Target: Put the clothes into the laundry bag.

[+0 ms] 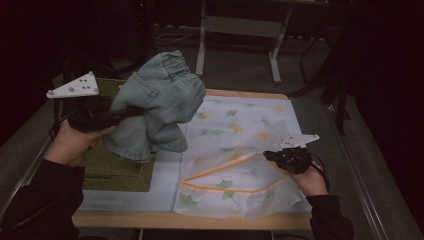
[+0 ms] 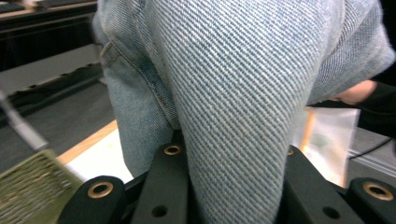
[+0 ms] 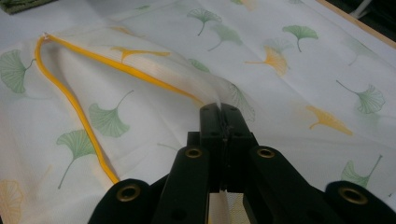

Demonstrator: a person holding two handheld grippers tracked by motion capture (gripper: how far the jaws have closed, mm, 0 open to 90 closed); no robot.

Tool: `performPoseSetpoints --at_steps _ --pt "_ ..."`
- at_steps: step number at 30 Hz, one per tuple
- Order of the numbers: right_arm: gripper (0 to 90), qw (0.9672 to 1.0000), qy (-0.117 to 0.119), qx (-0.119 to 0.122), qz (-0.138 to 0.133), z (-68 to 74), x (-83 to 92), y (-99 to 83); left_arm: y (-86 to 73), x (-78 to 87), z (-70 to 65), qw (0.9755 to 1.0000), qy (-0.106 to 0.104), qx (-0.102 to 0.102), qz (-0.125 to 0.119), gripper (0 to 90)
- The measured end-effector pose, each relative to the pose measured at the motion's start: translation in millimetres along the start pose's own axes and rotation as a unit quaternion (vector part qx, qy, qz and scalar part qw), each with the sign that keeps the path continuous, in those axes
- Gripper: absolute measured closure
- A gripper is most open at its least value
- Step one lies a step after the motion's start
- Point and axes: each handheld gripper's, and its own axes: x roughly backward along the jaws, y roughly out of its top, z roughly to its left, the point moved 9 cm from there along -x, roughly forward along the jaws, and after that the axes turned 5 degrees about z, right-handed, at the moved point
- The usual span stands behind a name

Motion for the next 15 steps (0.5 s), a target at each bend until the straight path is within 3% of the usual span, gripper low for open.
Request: performPoseSetpoints --at_steps 6,15 --pt "89.5 1.0 -0.004 -0.001 -0.002 -1.8 1.8 5.8 -1.5 -16.2 -16.6 0.9999 -0.013 -0.005 0.008 78.3" --pt "89.5 0.9999 -0.008 0.006 -0.004 -4.5 3.6 17.0 4.2 -40.9 -51.2 0.9983 -0.056 -0.014 0.001 78.3"
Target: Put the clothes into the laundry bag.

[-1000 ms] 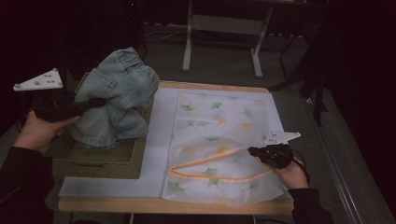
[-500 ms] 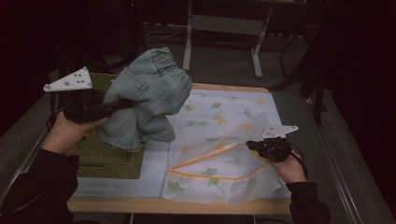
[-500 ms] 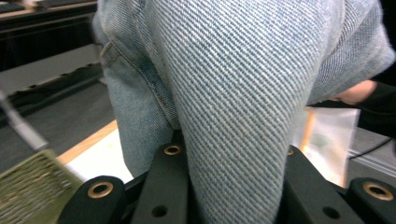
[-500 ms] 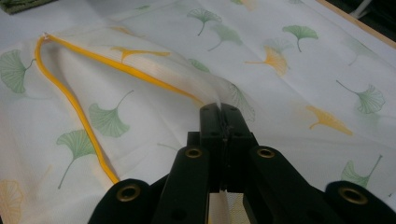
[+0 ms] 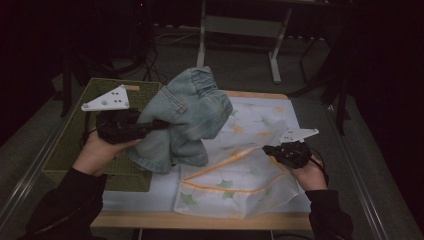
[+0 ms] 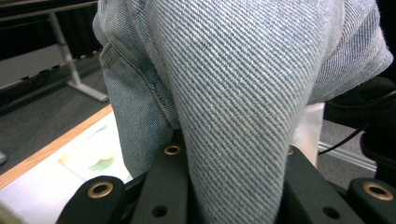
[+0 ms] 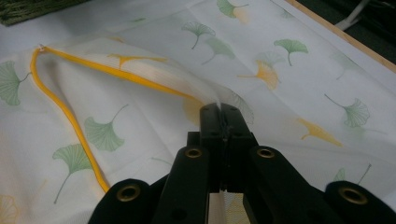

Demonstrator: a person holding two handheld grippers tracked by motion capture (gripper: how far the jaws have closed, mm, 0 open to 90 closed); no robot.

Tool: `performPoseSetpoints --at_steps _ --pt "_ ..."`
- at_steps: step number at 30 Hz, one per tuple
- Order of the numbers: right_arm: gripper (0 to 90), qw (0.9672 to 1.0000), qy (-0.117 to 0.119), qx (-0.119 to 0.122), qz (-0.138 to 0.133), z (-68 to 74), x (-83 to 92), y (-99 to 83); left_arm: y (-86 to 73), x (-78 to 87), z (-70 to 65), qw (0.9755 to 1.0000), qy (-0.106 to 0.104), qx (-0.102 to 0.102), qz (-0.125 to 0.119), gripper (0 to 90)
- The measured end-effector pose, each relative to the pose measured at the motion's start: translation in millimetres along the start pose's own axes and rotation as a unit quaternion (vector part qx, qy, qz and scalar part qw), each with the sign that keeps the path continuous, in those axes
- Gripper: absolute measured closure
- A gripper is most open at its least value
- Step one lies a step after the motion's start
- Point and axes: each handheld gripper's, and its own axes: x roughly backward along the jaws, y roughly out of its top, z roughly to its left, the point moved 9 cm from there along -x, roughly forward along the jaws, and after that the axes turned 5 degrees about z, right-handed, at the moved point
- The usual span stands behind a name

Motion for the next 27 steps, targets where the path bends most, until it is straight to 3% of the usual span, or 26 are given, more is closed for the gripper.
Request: performPoseSetpoints --at_steps 10,14,18,22,27 --pt "89.5 1.0 -0.001 -0.002 0.001 -3.0 -3.0 3.8 -0.7 -39.8 -55.4 0.9978 -0.058 -0.026 0.015 78.3" --pt "89.5 1.0 -0.003 -0.002 -0.006 -3.6 -1.6 7.0 -7.0 -54.5 -68.7 0.9963 -0.08 -0.026 0.02 78.2" --pt "89.5 1.0 -0.003 -0.005 -0.007 -4.3 -2.0 7.0 -13.5 -69.4 -80.3 0.9955 -0.083 -0.035 0.028 78.2" --pt "89.5 1.0 -0.001 -0.006 -0.006 -5.0 -3.3 5.7 -19.8 -83.7 -90.8 0.9933 -0.108 -0.033 0.024 78.2" --pt "89.5 0.9999 -0.002 -0.011 -0.008 -6.4 -3.4 5.4 -38.1 -103.7 -104.3 0.9898 -0.128 -0.038 0.05 78.2"
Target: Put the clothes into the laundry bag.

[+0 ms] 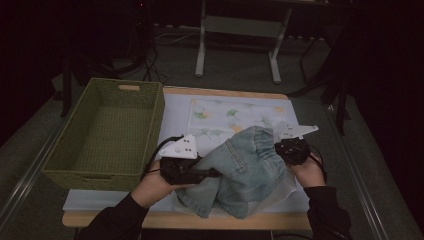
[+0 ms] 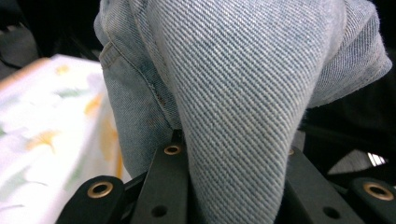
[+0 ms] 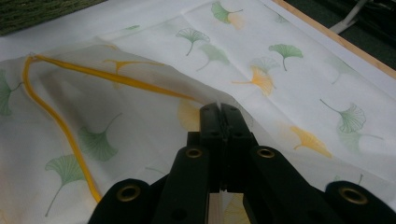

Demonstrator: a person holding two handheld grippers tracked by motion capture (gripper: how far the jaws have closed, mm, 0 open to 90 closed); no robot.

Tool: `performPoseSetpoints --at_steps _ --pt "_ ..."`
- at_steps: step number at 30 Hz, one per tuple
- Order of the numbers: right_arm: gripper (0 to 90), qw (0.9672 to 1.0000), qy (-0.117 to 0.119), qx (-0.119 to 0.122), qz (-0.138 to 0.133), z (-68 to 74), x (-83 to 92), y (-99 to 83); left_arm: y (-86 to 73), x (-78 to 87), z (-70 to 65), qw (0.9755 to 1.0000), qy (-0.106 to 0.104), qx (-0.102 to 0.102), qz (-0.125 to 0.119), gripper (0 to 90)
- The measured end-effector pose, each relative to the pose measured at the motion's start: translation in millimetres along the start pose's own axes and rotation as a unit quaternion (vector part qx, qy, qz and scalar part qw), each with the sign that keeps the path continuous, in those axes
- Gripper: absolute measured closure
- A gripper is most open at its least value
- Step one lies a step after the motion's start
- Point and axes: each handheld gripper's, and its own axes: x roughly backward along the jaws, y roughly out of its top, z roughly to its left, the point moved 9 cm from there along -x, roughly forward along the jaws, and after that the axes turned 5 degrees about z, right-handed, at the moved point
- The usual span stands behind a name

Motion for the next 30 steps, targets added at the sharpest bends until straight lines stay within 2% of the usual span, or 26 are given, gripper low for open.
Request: performPoseSetpoints --at_steps 1,3,4,5,6,8,9,12,17,19,20,23,29,30 --pt "89.5 1.0 0.0 0.0 -0.002 -0.7 0.2 0.3 -5.2 -5.6 -2.3 0.9999 -0.006 0.001 0.01 78.1" --pt "89.4 1.0 0.0 0.0 -0.002 -1.5 1.4 0.4 -9.2 -9.3 -3.5 0.9998 -0.01 0.002 0.015 78.1" --pt "89.4 1.0 0.002 -0.003 -0.007 -2.2 3.1 1.4 -17.1 -15.2 -5.5 0.9995 -0.018 0.004 0.027 78.1" --pt "89.4 1.0 0.002 -0.003 -0.007 -2.2 3.1 1.4 -17.1 -15.2 -5.5 0.9995 -0.018 0.004 0.027 78.1" --pt "89.4 0.9999 -0.002 -0.007 -0.011 -3.7 5.7 2.3 -26.3 -20.7 -6.6 0.9986 -0.027 0.007 0.045 78.1" --pt "89.5 0.9999 -0.001 -0.009 -0.014 -4.0 6.6 2.9 -30.5 -23.1 -6.6 0.9982 -0.026 0.006 0.054 78.1" --pt "89.4 0.9998 -0.001 -0.012 -0.018 -4.4 8.0 3.9 -37.3 -27.7 -7.3 0.997 -0.03 0.007 0.072 78.1" --pt "89.4 0.9995 -0.005 -0.012 -0.027 -3.9 12.8 9.1 -45.8 -35.4 -7.7 0.9945 -0.035 0.003 0.099 78.0" --pt "89.4 0.9993 -0.008 -0.001 -0.035 2.0 18.9 17.6 -54.5 -49.9 -4.4 0.9908 -0.03 0.015 0.131 77.9" --pt "89.4 0.9993 -0.006 0.004 -0.038 3.7 20.0 19.5 -57.2 -54.5 -0.6 0.9898 -0.027 0.028 0.137 77.9" --pt "89.4 0.9993 -0.007 0.005 -0.037 4.3 20.3 19.6 -58.5 -56.9 2.7 0.9889 -0.027 0.041 0.14 78.0" --pt "89.4 0.9994 -0.006 0.008 -0.034 5.8 20.7 18.2 -56.8 -58.3 9.7 0.9887 -0.015 0.051 0.14 77.9" --pt "89.5 0.9993 -0.007 0.009 -0.036 6.7 21.1 15.1 -32.6 -46.3 22.2 0.9933 0.015 0.053 0.102 77.8" --pt "89.4 0.9992 -0.009 0.01 -0.038 6.4 21.5 15.4 -29.5 -45.5 22.9 0.9936 0.014 0.053 0.099 77.8"
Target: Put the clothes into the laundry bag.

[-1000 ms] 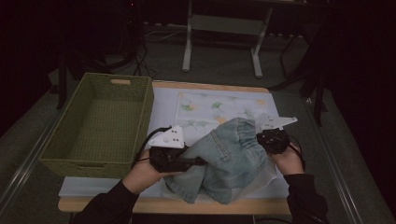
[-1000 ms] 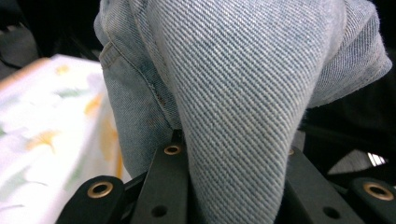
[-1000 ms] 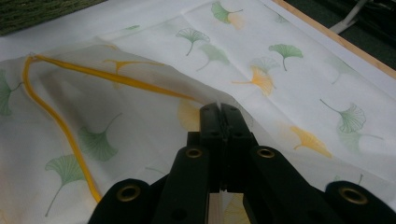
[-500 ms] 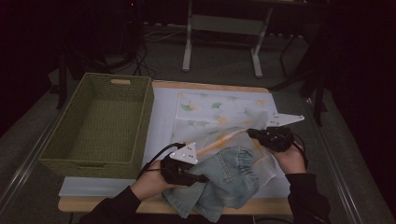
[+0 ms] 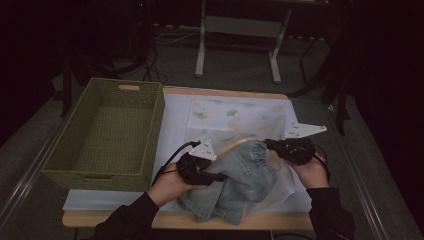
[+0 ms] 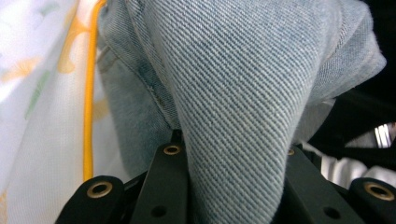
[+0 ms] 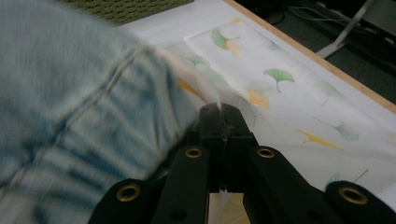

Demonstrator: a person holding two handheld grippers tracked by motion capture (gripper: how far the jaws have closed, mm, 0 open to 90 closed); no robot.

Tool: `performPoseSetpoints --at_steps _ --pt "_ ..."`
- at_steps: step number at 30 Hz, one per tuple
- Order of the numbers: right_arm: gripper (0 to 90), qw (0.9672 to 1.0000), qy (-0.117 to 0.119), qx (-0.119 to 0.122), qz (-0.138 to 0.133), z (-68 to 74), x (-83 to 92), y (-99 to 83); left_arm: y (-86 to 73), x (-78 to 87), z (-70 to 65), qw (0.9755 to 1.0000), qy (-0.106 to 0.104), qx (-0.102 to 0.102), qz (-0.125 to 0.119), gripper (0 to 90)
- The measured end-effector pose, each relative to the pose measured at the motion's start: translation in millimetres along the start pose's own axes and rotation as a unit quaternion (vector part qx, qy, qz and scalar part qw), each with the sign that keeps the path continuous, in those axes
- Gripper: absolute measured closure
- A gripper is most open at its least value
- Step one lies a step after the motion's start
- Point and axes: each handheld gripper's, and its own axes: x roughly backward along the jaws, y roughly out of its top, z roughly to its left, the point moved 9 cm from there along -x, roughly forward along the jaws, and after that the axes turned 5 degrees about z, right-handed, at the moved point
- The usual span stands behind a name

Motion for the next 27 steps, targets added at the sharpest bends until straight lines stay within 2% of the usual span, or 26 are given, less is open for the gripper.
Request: performPoseSetpoints --at_steps 3,5,6,10,12,14,16,17,19,20,21,23,27 --pt "89.4 1.0 -0.003 -0.002 -0.004 -0.9 2.1 1.6 2.1 -4.9 0.9 0.9999 -0.01 0.005 0.008 77.8" --pt "89.5 1.0 -0.004 -0.001 -0.005 -1.5 3.8 2.4 -1.3 -13.9 2.8 0.9996 -0.01 0.013 0.024 77.8" --pt "89.5 1.0 -0.004 -0.002 -0.007 -1.3 4.9 2.9 -3.6 -18.8 3.5 0.9994 -0.01 0.009 0.033 77.8" --pt "89.4 0.9999 -0.001 0.007 -0.013 4.3 8.5 6.5 -10.9 -34.1 9.8 0.9979 -0.005 0.026 0.059 77.7" --pt "89.4 0.9998 -0.001 0.014 -0.012 8.2 9.2 7.8 -11.6 -37.2 14.5 0.9972 0.0 0.042 0.062 77.7" --pt "89.5 0.9997 0.003 0.021 -0.014 12.6 9.9 9.0 -10.4 -36.7 19.9 0.997 0.016 0.047 0.059 77.7" --pt "89.4 0.9996 0.001 0.024 -0.012 13.6 9.9 8.8 -9.2 -35.2 21.4 0.9971 0.02 0.05 0.055 77.8" --pt "89.4 0.9996 0.001 0.026 -0.009 15.1 9.4 7.5 -5.3 -31.3 24.0 0.9969 0.035 0.055 0.043 77.7" --pt "89.4 0.9996 0.003 0.027 -0.01 15.9 9.1 6.7 0.0 -25.3 26.7 0.9965 0.05 0.06 0.03 77.7" --pt "89.4 0.9996 0.003 0.027 -0.01 15.9 9.1 6.7 0.0 -25.3 26.7 0.9965 0.05 0.06 0.03 77.8" --pt "89.4 0.9996 0.004 0.027 -0.011 16.4 9.0 6.5 5.3 -20.7 29.0 0.9958 0.067 0.06 0.017 77.8" --pt "89.4 0.9995 0.005 0.026 -0.017 18.6 9.6 8.5 10.2 -18.8 32.1 0.9945 0.078 0.071 0.006 77.7" --pt "89.4 0.9992 0.008 0.029 -0.026 21.7 12.1 14.9 15.7 -26.0 37.2 0.9928 0.097 0.07 0.009 77.7"
